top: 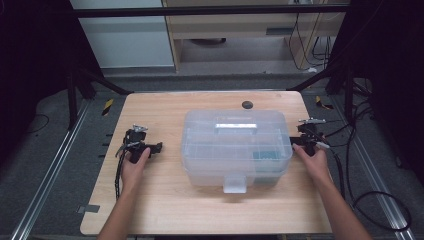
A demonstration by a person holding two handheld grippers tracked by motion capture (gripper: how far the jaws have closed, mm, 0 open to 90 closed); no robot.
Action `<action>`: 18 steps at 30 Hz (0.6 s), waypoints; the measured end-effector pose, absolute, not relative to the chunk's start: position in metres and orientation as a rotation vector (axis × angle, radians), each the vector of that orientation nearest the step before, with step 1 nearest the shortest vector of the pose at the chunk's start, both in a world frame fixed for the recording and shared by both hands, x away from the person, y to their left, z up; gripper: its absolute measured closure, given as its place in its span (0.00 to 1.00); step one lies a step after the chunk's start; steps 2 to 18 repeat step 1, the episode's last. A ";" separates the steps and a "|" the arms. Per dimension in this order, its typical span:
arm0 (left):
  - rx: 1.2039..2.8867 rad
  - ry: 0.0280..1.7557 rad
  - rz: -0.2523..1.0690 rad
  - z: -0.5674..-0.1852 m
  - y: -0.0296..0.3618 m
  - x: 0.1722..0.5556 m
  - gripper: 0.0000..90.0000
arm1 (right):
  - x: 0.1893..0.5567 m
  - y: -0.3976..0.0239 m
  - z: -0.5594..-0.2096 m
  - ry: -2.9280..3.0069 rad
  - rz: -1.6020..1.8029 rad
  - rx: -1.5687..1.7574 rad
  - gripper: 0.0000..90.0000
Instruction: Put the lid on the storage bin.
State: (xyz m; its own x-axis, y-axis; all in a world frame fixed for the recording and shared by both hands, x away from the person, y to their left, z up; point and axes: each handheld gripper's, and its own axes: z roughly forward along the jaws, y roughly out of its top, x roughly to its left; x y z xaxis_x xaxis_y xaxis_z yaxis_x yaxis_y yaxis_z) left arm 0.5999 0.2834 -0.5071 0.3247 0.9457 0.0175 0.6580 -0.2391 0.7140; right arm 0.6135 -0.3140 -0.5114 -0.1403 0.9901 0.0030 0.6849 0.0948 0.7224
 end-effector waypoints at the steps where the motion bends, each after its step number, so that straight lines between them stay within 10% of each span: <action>1: 1.985 1.410 0.613 -0.507 0.283 0.600 0.00 | 0.613 -0.313 -0.511 1.879 0.803 1.644 0.01; 18: 1.985 1.410 0.613 -0.507 0.283 0.600 0.00 | 0.613 -0.313 -0.511 1.879 0.803 1.644 0.01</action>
